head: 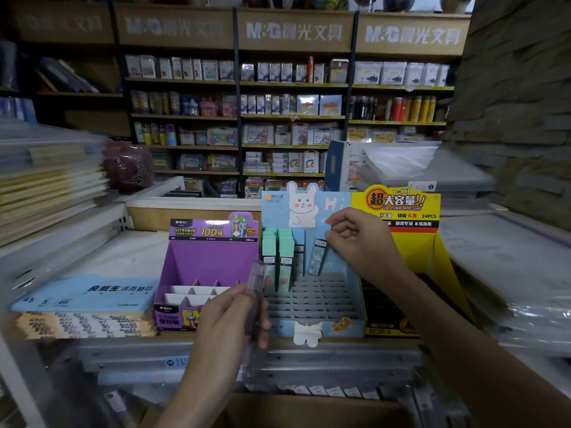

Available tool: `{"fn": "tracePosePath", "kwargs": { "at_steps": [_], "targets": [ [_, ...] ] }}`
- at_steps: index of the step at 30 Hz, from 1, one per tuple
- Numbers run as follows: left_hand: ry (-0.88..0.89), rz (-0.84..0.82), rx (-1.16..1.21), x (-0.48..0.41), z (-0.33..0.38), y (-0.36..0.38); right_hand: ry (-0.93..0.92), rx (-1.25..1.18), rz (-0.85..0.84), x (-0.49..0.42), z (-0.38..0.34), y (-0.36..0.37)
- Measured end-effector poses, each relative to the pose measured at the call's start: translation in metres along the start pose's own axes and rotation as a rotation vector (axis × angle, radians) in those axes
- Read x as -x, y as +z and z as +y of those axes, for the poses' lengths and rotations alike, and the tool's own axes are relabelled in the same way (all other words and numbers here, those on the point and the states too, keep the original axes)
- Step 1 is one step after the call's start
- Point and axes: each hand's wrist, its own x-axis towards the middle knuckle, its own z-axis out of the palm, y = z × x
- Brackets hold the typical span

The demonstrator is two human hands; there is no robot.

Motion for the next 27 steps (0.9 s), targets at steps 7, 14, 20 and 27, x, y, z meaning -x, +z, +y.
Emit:
{"fn": "tracePosePath", "kwargs": {
  "at_steps": [7, 14, 20, 27],
  "targets": [
    [0.035, 0.01, 0.001, 0.0, -0.001, 0.003, -0.048, 0.039, -0.091, -0.006, 0.003, 0.008],
    [0.107, -0.001, -0.133, -0.007, -0.009, -0.005, -0.175, 0.251, -0.104, -0.007, 0.002, 0.012],
    [0.133, -0.016, -0.122, -0.01, -0.008, -0.007, -0.21, 0.378, -0.138, -0.005, -0.002, 0.013],
    [0.15, -0.02, -0.171, -0.013, -0.001, -0.008, -0.162, 0.348, -0.114, 0.004, -0.005, 0.004]
  ]
}}
